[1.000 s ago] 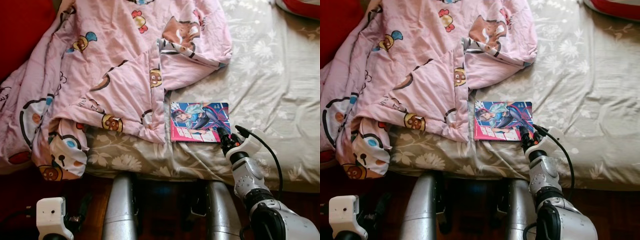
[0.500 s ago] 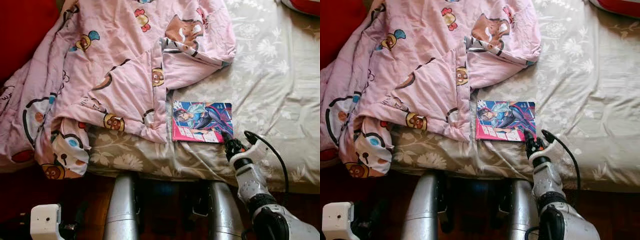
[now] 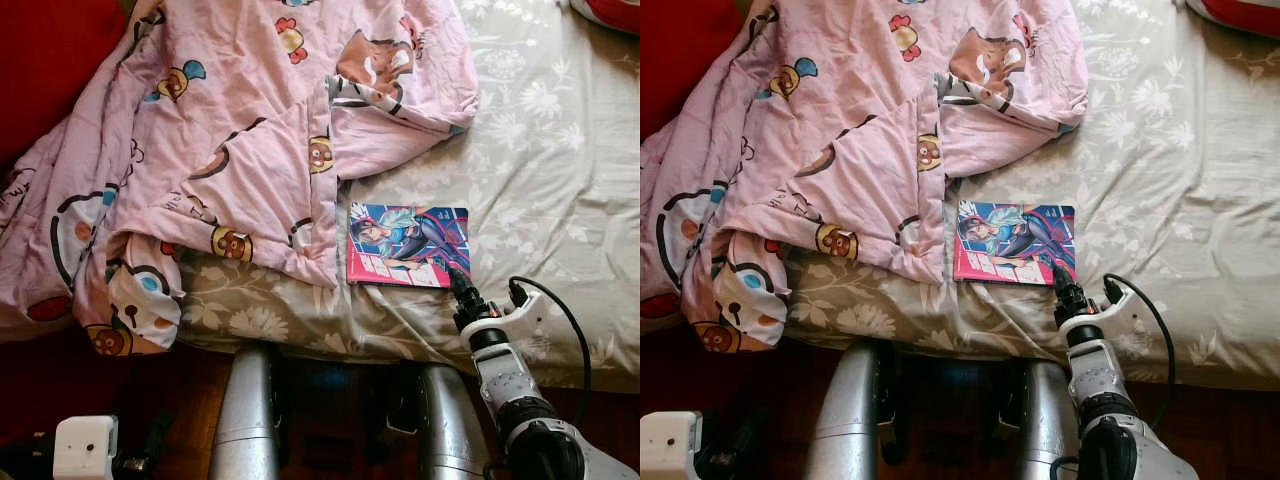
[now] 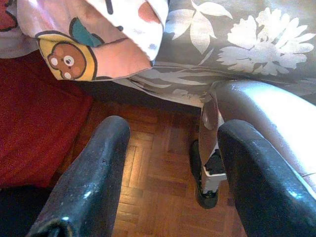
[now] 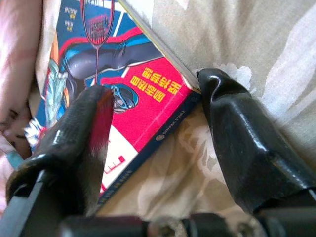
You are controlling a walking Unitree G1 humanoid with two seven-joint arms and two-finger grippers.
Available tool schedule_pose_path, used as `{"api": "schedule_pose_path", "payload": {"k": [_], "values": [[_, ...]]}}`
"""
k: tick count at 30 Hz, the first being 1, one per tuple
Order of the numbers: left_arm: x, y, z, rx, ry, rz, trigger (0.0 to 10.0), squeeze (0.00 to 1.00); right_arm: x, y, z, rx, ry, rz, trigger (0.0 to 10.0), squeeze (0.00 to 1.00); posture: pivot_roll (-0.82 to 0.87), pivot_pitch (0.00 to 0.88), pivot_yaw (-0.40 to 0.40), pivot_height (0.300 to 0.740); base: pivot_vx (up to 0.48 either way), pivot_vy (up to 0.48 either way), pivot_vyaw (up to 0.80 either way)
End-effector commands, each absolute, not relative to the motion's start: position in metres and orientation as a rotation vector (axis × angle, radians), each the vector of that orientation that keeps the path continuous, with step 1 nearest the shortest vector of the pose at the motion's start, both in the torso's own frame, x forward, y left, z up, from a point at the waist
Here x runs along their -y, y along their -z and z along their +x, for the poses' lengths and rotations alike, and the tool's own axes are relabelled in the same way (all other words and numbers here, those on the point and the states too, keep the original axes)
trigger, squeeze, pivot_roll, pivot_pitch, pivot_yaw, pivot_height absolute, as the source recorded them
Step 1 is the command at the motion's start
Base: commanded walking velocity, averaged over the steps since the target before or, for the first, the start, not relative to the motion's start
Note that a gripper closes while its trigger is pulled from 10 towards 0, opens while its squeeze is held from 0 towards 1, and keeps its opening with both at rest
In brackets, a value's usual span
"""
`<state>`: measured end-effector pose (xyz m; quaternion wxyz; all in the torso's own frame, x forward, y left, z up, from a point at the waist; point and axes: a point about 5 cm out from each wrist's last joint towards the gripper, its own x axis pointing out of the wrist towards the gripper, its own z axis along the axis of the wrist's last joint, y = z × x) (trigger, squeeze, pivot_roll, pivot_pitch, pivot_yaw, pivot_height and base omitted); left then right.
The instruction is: Clean up the room
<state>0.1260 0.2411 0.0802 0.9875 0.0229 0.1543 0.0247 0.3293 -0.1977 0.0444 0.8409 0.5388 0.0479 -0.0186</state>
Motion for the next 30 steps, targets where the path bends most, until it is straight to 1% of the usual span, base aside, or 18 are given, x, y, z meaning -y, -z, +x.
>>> {"api": "schedule_pose_path", "payload": {"k": [1, 7, 12, 15, 21, 24, 25, 27, 29, 30], "values": [[-0.247, -0.077, 0.114, -0.365, -0.074, 0.055, 10.0, 0.0, 0.18, -0.023, 0.316, -0.208, 0.059, 1.224, 10.0, 0.0, 0.35, 0.513, 0.101, 0.596, 0.0, 0.0, 0.0], [-0.25, -0.076, 0.112, -0.373, -0.077, 0.063, 10.0, 0.0, 0.183, -0.028, 0.32, -0.155, 0.101, 1.289, 10.0, 0.0, 0.36, 0.511, 0.105, 0.596, 0.0, 0.0, 0.0], [-0.251, -0.079, 0.109, -0.378, -0.077, 0.067, 10.0, 0.0, 0.195, -0.031, 0.322, -0.098, 0.174, 1.384, 10.0, 0.0, 0.37, 0.52, 0.113, 0.596, 0.0, 0.0, 0.0], [-0.25, -0.08, 0.105, -0.384, -0.074, 0.068, 10.0, 0.0, 0.197, -0.03, 0.321, -0.103, 0.199, 1.386, 10.0, 0.0, 0.37, 0.528, 0.115, 0.596, 0.0, 0.0, 0.0], [-0.25, -0.08, 0.101, -0.395, -0.074, 0.07, 10.0, 0.0, 0.194, -0.03, 0.322, -0.123, 0.193, 1.381, 10.0, 0.0, 0.36, 0.534, 0.119, 0.596, 0.0, 0.0, 0.0], [-0.248, -0.081, 0.1, -0.397, -0.071, 0.069, 10.0, 0.0, 0.186, -0.031, 0.325, -0.168, 0.147, 1.365, 10.0, 0.0, 0.37, 0.542, 0.119, 0.596, 0.0, 0.0, 0.0], [-0.248, -0.081, 0.099, -0.399, -0.07, 0.068, 10.0, 0.0, 0.179, -0.033, 0.327, -0.19, 0.104, 1.327, 10.0, 0.0, 0.36, 0.542, 0.116, 0.596, 0.0, 0.0, 0.0], [-0.248, -0.081, 0.099, -0.399, -0.071, 0.068, 10.0, 0.0, 0.174, -0.035, 0.329, -0.192, 0.055, 1.306, 10.0, 0.0, 0.36, 0.541, 0.113, 0.596, 0.0, 0.0, 0.0], [-0.248, -0.081, 0.1, -0.399, -0.072, 0.07, 10.0, 0.0, 0.173, -0.037, 0.33, -0.178, 0.05, 1.322, 10.0, 0.0, 0.36, 0.542, 0.111, 0.596, 0.0, 0.0, 0.0], [-0.249, -0.081, 0.1, -0.399, -0.073, 0.072, 10.0, 0.0, 0.174, -0.037, 0.33, -0.172, 0.061, 1.335, 5.6, 0.0, 0.36, 0.542, 0.111, 0.596, 0.0, 0.0, 0.0]]}}
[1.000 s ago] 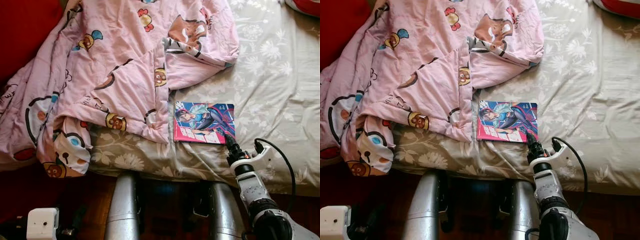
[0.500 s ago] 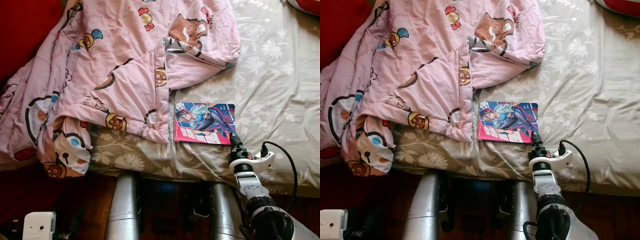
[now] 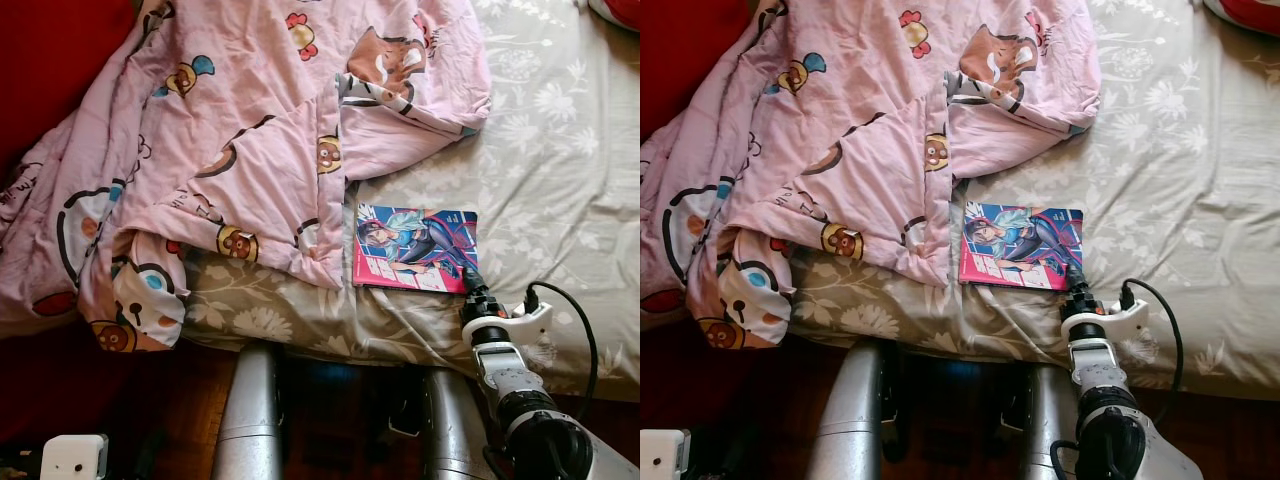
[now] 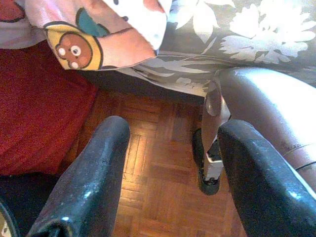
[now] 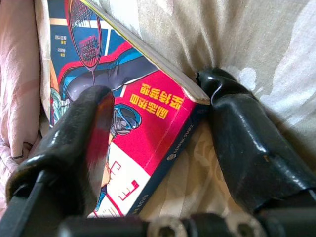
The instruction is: Clean up the room
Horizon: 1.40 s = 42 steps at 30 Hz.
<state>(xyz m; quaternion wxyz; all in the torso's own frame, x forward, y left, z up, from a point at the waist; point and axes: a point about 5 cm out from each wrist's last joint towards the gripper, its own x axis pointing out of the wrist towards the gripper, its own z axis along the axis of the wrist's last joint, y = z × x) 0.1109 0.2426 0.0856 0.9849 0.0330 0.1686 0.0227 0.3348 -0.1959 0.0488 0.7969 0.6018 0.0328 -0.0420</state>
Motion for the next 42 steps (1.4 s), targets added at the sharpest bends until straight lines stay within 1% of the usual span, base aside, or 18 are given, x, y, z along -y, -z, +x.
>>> {"api": "schedule_pose_path", "payload": {"k": [1, 2, 17, 21, 25, 26, 27, 30, 31, 34, 36, 39, 42], "values": [[-0.249, -0.081, 0.1, -0.398, -0.073, 0.072, 10.0, 0.0, 0.175, -0.037, 0.33, -0.169, 0.07, 1.333, 1.9, 0.0, 0.37, 0.54, 0.112, 0.596, 0.0, 0.0, 0.0], [-0.249, -0.081, 0.1, -0.398, -0.072, 0.073, 10.0, 0.0, 0.175, -0.037, 0.329, -0.169, 0.068, 1.335, 0.0, 0.0, 0.37, 0.54, 0.112, 0.596, 0.0, 0.0, 0.0], [-0.249, -0.074, 0.108, -0.393, -0.061, 0.083, 10.0, 0.0, 0.18, -0.025, 0.319, -0.178, 0.098, 1.334, 0.0, 0.0, 0.35, 0.506, 0.096, 0.596, 0.0, 0.0, 0.0], [-0.249, -0.072, 0.112, -0.38, -0.095, 0.037, 10.0, 0.0, 0.176, -0.021, 0.315, -0.182, 0.103, 1.351, 0.0, 0.0, 0.34, 0.493, 0.087, 0.596, 0.0, 0.0, 0.0], [-0.248, -0.064, 0.12, -0.378, -0.092, 0.038, 10.0, 0.0, 0.169, -0.014, 0.31, -0.196, 0.121, 1.373, 0.0, 0.0, 0.32, 0.46, 0.074, 0.596, 0.0, 0.0, 0.0], [-0.247, -0.061, 0.124, -0.375, -0.09, 0.035, 10.0, 0.0, 0.167, -0.011, 0.307, -0.196, 0.127, 1.382, 0.0, 0.0, 0.31, 0.44, 0.062, 0.596, 0.0, 0.0, 0.0], [-0.248, -0.06, 0.126, -0.373, -0.091, 0.033, 10.0, 0.0, 0.166, -0.01, 0.306, -0.199, 0.125, 1.378, 0.0, 0.0, 0.31, 0.44, 0.062, 0.596, 0.0, 0.0, 0.0], [-0.25, -0.05, 0.134, -0.38, -0.101, 0.029, 10.0, 0.0, 0.164, -0.005, 0.301, -0.213, 0.128, 1.353, 0.0, 0.0, 0.29, 0.394, 0.054, 0.596, 0.0, 0.0, 0.0], [-0.251, -0.048, 0.135, -0.382, -0.105, 0.028, 10.0, 0.0, 0.163, -0.004, 0.3, -0.212, 0.131, 1.352, 0.0, 0.0, 0.29, 0.394, 0.054, 0.596, 0.0, 0.0, 0.0], [-0.254, -0.039, 0.146, -0.385, -0.112, 0.023, 10.0, 0.0, 0.169, 0.006, 0.288, -0.165, 0.18, 1.4, 0.0, 0.0, 0.27, 0.349, 0.041, 0.596, 0.0, 0.0, 0.0], [-0.254, -0.037, 0.15, -0.384, -0.11, 0.021, 10.0, 0.0, 0.169, 0.006, 0.287, -0.16, 0.18, 1.404, 0.0, 0.0, 0.27, 0.343, 0.039, 0.596, 0.0, 0.0, 0.0], [-0.255, -0.031, 0.161, -0.379, -0.109, 0.022, 10.0, 0.0, 0.171, 0.011, 0.28, -0.149, 0.174, 1.398, 0.0, 0.0, 0.24, 0.306, 0.023, 0.596, 0.0, 0.0, 0.0], [-0.255, -0.031, 0.161, -0.379, -0.109, 0.022, 10.0, 0.0, 0.171, 0.011, 0.28, -0.149, 0.174, 1.398, 0.0, 0.0, 0.24, 0.306, 0.023, 0.596, 0.0, 0.0, 0.0]]}}
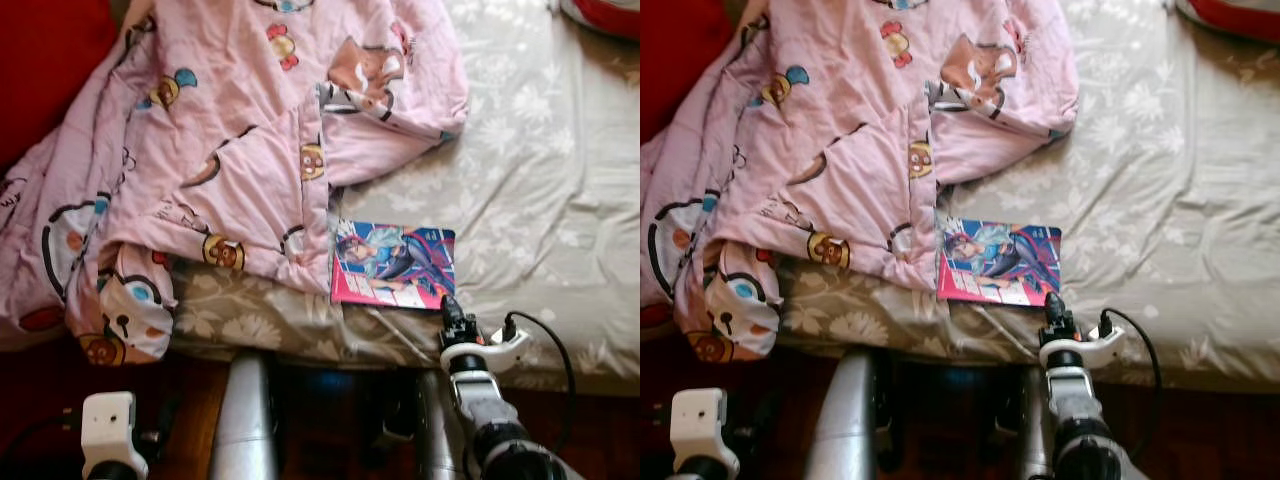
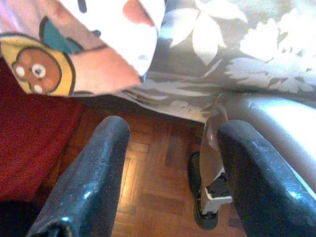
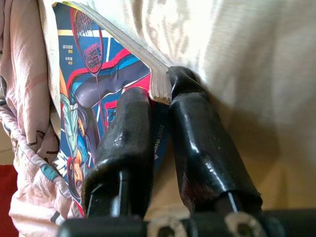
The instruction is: Clean up the room
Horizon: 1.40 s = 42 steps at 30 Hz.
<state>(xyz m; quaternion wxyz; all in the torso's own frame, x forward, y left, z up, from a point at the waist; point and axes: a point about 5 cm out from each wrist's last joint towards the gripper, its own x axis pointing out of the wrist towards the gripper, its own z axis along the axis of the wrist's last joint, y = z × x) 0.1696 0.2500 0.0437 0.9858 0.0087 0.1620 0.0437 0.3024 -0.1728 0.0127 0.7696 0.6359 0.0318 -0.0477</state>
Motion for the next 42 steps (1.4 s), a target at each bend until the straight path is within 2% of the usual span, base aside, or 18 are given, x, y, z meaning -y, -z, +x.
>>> {"api": "schedule_pose_path", "payload": {"k": [1, 7, 8, 9, 11, 19, 20, 23, 24, 26, 30, 42], "values": [[-0.255, -0.031, 0.161, -0.379, -0.109, 0.022, 10.0, 0.0, 0.171, 0.011, 0.28, -0.149, 0.174, 1.398, 0.0, 0.0, 0.24, 0.306, 0.023, 0.596, 0.0, 0.0, 0.0], [-0.256, -0.029, 0.166, -0.377, -0.113, 0.022, 10.0, 0.0, 0.172, 0.012, 0.278, -0.146, 0.176, 1.397, 0.0, 0.0, 0.24, 0.292, 0.021, 0.596, 0.0, 0.0, 0.0], [-0.259, -0.021, 0.176, -0.372, -0.145, 0.006, 10.0, 0.0, 0.184, 0.008, 0.278, -0.102, 0.173, 1.337, 0.0, 0.0, 0.2, 0.19, 0.0, 0.596, 0.0, 0.0, 0.0], [-0.26, -0.015, 0.186, -0.367, -0.167, -0.004, 10.0, 0.0, 0.196, 0.001, 0.282, -0.053, 0.153, 1.274, 0.0, 0.0, 0.19, 0.156, -0.006, 0.596, 0.0, 0.0, 0.0], [-0.259, -0.01, 0.201, -0.356, -0.186, -0.019, 10.0, 0.0, 0.212, -0.021, 0.294, 0.045, 0.085, 1.169, 0.0, 0.0, 0.17, 0.114, -0.013, 0.596, 0.0, 0.0, 0.0], [-0.252, -0.003, 0.215, -0.356, -0.189, -0.032, 10.0, 0.0, 0.219, -0.048, 0.309, 0.144, 0.017, 1.082, 0.0, 0.0, 0.15, 0.033, -0.024, 0.596, 0.0, 0.0, 0.0], [-0.252, -0.001, 0.217, -0.36, -0.197, -0.038, 10.0, 0.0, 0.217, -0.052, 0.31, 0.145, 0.011, 1.036, 10.0, 0.0, 0.15, 0.006, -0.028, 0.596, 0.0, 0.0, 0.0], [-0.251, 0.004, 0.217, -0.372, -0.205, -0.048, 10.0, 0.0, 0.213, -0.054, 0.311, 0.121, 0.001, 0.917, 10.0, 0.0, 0.15, 0.0, -0.031, 0.596, 0.0, 0.0, 0.0], [-0.25, 0.008, 0.22, -0.375, -0.207, -0.054, 10.0, 0.0, 0.212, -0.054, 0.31, 0.085, 0.0, 0.811, 10.0, 0.0, 0.14, 0.0, -0.033, 0.596, 0.0, 0.0, 0.0], [-0.25, 0.011, 0.222, -0.379, -0.209, -0.057, 10.0, 0.0, 0.211, -0.053, 0.31, 0.068, -0.006, 0.791, 10.0, 0.0, 0.15, 0.0, -0.039, 0.596, 0.0, 0.0, 0.0], [-0.248, 0.014, 0.226, -0.388, -0.211, -0.092, 10.0, 0.0, 0.208, -0.051, 0.308, -0.007, -0.038, 0.549, 10.0, 0.0, 0.14, 0.0, -0.039, 0.596, 0.0, 0.0, 0.0], [-0.246, 0.021, 0.235, -0.439, -0.197, -0.079, 10.0, 0.0, 0.209, -0.028, 0.293, -0.131, -0.007, 0.372, 10.0, 0.0, 0.14, 0.0, -0.026, 0.596, 0.0, 0.0, 0.0]]}}
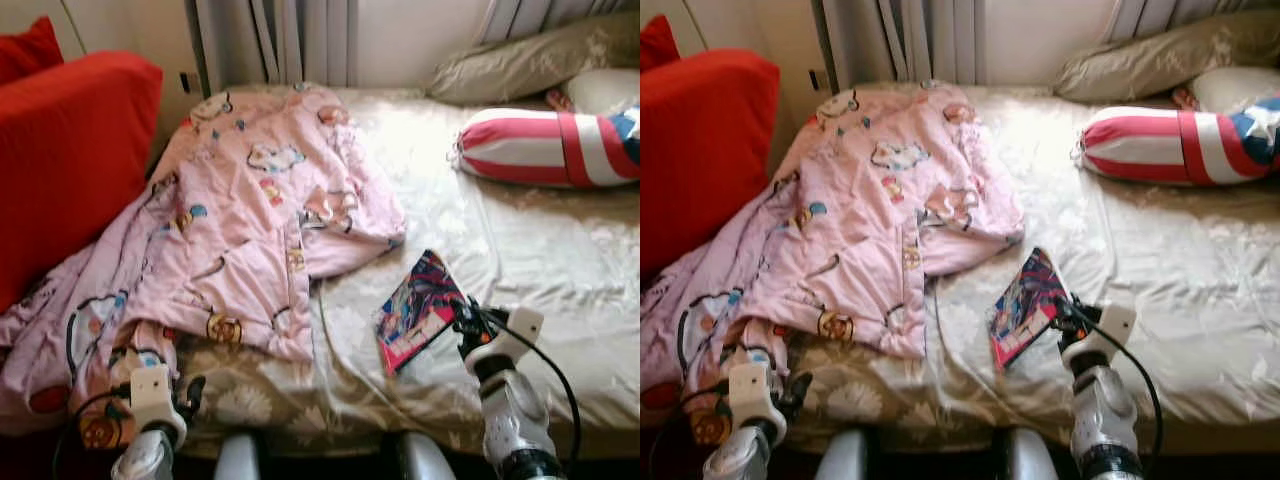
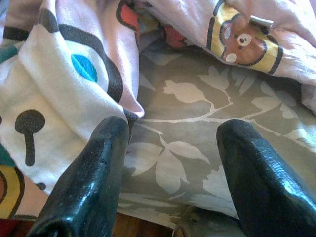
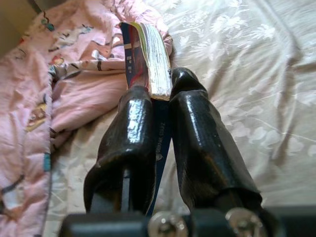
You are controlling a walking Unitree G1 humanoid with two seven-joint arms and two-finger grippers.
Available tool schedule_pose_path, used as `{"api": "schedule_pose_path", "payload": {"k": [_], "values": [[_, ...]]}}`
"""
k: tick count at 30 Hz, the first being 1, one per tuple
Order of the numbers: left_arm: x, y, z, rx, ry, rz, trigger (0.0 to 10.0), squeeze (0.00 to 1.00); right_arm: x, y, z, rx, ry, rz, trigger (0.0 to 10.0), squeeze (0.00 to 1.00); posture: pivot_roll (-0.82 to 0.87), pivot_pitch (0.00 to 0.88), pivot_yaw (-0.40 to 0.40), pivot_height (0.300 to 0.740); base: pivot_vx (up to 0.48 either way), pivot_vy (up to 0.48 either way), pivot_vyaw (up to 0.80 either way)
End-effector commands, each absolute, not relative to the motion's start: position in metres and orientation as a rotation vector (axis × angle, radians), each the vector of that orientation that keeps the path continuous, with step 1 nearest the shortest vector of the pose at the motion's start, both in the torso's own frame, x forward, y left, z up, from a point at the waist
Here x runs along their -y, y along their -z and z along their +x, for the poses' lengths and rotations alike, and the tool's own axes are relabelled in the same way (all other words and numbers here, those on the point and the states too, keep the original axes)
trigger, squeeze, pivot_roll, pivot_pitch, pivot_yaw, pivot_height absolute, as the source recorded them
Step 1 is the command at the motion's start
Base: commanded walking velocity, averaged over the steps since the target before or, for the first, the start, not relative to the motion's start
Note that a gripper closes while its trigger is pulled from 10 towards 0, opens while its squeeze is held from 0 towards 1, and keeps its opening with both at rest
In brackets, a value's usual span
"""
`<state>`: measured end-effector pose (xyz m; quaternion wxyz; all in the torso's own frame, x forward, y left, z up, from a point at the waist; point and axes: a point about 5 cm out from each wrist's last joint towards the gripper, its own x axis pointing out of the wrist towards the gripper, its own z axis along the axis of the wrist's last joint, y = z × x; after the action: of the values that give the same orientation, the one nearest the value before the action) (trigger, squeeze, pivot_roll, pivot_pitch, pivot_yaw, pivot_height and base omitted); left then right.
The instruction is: Clean up the room
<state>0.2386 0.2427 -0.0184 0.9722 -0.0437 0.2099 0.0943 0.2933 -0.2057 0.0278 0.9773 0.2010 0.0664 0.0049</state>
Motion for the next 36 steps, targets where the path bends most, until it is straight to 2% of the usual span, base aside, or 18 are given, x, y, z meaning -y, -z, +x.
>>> {"api": "schedule_pose_path", "payload": {"k": [1, 9, 24, 36], "values": [[-0.246, 0.022, 0.235, -0.445, -0.2, -0.078, 10.0, 0.0, 0.211, -0.026, 0.291, -0.14, 0.005, 0.361, 10.0, 0.0, 0.15, 0.0, -0.034, 0.596, 0.0, 0.0, 0.0], [-0.246, 0.028, 0.231, -0.48, -0.211, -0.076, 10.0, 0.0, 0.219, -0.027, 0.29, -0.124, 0.059, 0.349, 10.0, 0.0, 0.16, 0.0, -0.047, 0.606, 0.0, 0.0, 0.0], [-0.237, 0.035, 0.23, -0.516, -0.203, -0.077, 10.0, 0.0, 0.226, -0.022, 0.29, -0.18, 0.088, 0.333, 10.0, 0.0, 0.19, 0.0, -0.095, 0.681, 0.0, 0.0, 0.0], [-0.223, 0.04, 0.232, -0.557, -0.156, -0.084, 10.0, 0.0, 0.227, -0.02, 0.291, -0.212, 0.086, 0.324, 10.0, 0.0, 0.2, 0.0, -0.125, 0.721, 0.0, 0.0, 0.0]]}}
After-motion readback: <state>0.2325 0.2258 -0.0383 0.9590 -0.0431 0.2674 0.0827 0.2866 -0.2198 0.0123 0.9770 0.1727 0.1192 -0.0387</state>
